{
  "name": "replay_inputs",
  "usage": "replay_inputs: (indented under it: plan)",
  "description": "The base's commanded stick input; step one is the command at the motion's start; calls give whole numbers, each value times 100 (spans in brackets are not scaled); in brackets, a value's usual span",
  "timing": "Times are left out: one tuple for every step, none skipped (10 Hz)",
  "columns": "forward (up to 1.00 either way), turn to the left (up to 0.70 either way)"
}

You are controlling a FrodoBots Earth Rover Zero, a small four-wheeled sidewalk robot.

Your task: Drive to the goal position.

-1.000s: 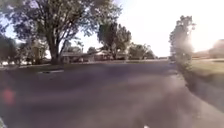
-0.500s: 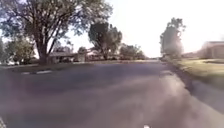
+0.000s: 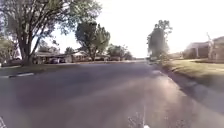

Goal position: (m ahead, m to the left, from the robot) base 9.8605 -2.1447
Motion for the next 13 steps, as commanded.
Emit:
replay_inputs:
  plan:
    - [100,-7]
    - [100,0]
    - [100,0]
    - [100,0]
    - [100,0]
    - [100,0]
    - [100,0]
    - [100,0]
    - [100,0]
    - [100,-10]
    - [100,-22]
    - [100,-31]
    - [100,-33]
